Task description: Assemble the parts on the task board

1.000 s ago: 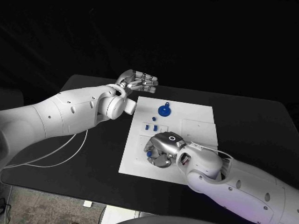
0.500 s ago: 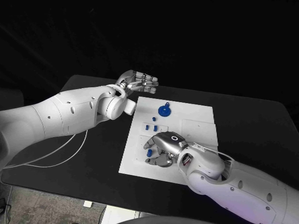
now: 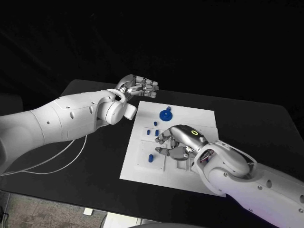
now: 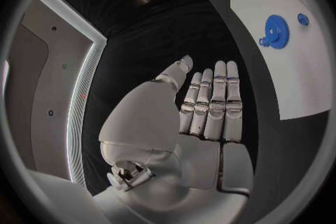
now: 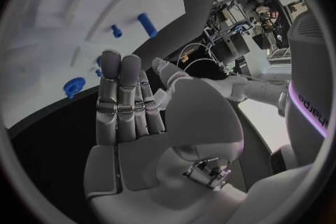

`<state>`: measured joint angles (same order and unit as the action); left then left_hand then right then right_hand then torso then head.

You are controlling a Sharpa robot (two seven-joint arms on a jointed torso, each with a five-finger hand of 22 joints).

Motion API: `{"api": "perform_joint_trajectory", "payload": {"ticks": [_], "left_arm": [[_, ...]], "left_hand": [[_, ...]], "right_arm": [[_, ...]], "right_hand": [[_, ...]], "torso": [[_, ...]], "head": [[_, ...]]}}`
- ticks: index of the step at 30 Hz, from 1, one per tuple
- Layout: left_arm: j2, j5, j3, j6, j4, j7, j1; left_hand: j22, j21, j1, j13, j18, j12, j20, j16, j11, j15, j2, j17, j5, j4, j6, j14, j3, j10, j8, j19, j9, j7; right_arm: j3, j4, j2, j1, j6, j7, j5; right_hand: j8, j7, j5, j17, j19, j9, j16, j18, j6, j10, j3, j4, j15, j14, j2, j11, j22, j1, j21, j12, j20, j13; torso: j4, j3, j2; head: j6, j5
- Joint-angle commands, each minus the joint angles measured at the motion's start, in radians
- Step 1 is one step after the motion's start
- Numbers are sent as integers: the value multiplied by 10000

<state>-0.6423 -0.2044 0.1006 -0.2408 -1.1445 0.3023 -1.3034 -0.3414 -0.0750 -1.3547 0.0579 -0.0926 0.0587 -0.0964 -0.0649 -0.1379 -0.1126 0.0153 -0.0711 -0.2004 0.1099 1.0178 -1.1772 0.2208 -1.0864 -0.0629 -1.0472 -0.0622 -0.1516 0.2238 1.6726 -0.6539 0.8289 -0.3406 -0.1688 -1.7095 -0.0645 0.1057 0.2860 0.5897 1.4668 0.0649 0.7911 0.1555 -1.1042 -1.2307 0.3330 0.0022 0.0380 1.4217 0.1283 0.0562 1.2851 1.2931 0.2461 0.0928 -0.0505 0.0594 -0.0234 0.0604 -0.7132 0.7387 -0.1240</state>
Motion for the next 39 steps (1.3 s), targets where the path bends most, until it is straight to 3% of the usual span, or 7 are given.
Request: {"api": "perform_joint_trajectory", "payload": {"ticks": [1, 3, 11, 13, 16, 22, 39], "left_arm": [[-48, 3, -9, 153, -53, 220, 51], [-129, -76, -8, 128, -144, 342, 114], [-359, -114, -6, 14, -340, 862, 369], [-409, -33, -5, 5, -353, 938, 412], [-484, 43, -4, -24, -378, 1065, 472], [-673, 124, -1, -47, -515, 1309, 588], [-1107, 364, 17, -107, -1205, 1305, 890]], "left_hand": [[153, 40, 35, -1, 100, 12, -4, 41, -17, -24, -53, -4, 39, -13, -48, 69, -96, 49, -16, -58, -6, 10], [153, 40, 35, -1, 100, 12, -4, 41, -17, -24, -53, -4, 39, -13, -48, 69, -96, 49, -16, -58, -6, 10], [293, 34, 77, 0, 112, 13, 1, 38, 6, -15, -51, -8, 65, -43, 32, 33, -150, -32, -18, -99, -5, 34], [345, 47, 233, 2, 139, 16, -29, 37, 6, -29, -16, -11, 755, -161, -64, 20, -302, -40, -6, -116, -2, 20], [592, 81, 370, 8, 164, 26, -85, 37, -12, -68, 51, -35, 1366, -435, -209, 16, -1230, -33, -46, -170, -17, 8], [1413, 58, -72, 10, 177, 28, -84, 37, 44, -56, -305, -71, 1329, -431, -879, 13, -2857, -224, -40, -347, 8, 255], [2264, 46, -74, 12, 239, 28, -74, 36, 78, -44, -345, -75, 1315, -344, -473, -12, -3125, -274, -58, -455, -6, 183]], "right_arm": [[206, 51, -332, 13, -130, 110, 1754], [414, -32, -582, 24, 314, 170, 2500], [782, -347, -1590, 69, 1816, -343, 4986], [817, -295, -1824, 101, 1918, -716, 5280], [845, -206, -2101, 176, 1999, -1276, 5592], [867, 24, -2581, 284, 2692, -2880, 6034], [757, 4, -2754, 320, 4637, -5246, 5936]], "right_hand": [[-4, -57, 46, 50, 465, 20, 85, -278, -195, -845, 622, -48, 161, 66, 117, -267, 178, -236, 638, 103, -159, 101], [25, -256, 83, 159, 517, 41, 169, -484, -529, -2414, 704, -272, 515, 236, 144, -822, 485, -367, 1759, 1004, -510, 952], [-3, -369, 517, 1041, 514, 117, 547, -806, -528, -1766, -742, -343, 607, 210, -285, -943, 892, -996, 3294, 2967, -687, 5593], [1, -386, 634, 1362, 538, 140, 715, -817, -488, -1659, -1076, -195, 624, 146, -323, -977, 983, -1052, 3633, 3712, -701, 6627], [2, -392, 1150, 1974, 591, 269, 1065, -865, -423, -1363, -1847, 197, 609, 85, -417, -964, 1193, -1327, 4788, 4488, -708, 7942], [12, -438, 1469, 3472, 564, 609, 1829, -846, -401, -1573, -3081, 201, 612, 146, -967, -962, 1252, -1227, 5481, 6468, -684, 10387], [10, -411, 1094, 4578, 508, 883, 1875, -888, -204, -1873, -5375, 716, 582, 301, -1753, -919, 1276, -1623, 5798, 6168, -661, 11178]], "torso": [[53, -13, 80], [104, -28, 120], [229, -99, 341], [274, -119, 416], [335, -140, 506], [393, -140, 607], [370, -85, 718]], "head": [[-106, 71], [-239, 21], [-303, 232], [-271, 362], [-234, 474], [-168, 685], [112, 750]]}}
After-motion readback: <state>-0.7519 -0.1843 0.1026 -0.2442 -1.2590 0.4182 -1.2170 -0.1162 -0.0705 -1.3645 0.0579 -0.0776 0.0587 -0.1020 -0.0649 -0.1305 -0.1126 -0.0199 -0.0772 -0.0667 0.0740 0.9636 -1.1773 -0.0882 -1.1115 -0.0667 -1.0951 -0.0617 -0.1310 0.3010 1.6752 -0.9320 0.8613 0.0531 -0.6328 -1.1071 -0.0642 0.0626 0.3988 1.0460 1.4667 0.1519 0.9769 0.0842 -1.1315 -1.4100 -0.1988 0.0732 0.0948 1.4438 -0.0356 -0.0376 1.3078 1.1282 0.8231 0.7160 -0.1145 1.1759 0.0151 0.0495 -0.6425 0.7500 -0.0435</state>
